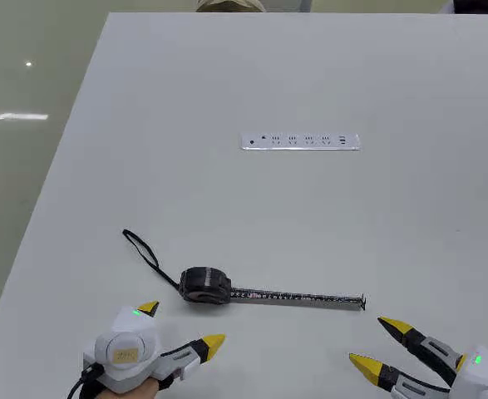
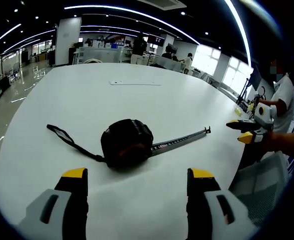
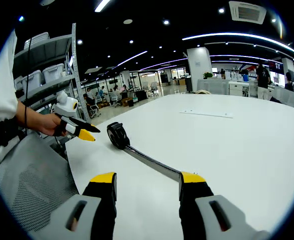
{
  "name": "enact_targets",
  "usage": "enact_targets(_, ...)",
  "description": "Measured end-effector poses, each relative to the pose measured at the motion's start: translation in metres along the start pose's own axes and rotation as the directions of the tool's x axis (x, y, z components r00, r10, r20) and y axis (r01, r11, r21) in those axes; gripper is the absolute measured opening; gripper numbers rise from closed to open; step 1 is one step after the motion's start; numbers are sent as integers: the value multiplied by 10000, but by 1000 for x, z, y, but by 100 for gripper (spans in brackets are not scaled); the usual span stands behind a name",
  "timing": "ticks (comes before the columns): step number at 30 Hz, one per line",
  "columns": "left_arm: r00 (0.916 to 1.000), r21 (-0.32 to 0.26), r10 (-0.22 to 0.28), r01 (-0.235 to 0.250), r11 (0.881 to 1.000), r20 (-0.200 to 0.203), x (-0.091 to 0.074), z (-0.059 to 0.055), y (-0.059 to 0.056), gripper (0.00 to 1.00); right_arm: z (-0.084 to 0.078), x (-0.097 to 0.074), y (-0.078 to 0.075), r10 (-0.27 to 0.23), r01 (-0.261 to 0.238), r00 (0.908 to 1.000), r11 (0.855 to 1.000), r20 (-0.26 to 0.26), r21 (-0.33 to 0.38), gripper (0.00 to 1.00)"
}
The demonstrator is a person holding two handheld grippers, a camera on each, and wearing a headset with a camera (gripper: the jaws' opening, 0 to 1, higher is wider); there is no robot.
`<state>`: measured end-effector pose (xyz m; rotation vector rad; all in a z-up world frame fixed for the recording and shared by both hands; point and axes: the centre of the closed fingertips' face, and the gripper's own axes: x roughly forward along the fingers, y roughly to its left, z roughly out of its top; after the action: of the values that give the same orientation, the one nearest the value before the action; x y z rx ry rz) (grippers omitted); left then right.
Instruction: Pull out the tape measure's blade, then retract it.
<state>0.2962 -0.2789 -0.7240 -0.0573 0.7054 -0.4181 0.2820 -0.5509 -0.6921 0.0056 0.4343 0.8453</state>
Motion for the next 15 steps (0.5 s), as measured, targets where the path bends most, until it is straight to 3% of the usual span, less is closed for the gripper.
enact_targets(15,9996,-261,270,-268,9993,65,11,5,1,81,-1,4,-8,307,-308,9994,9995,-149,-114,50)
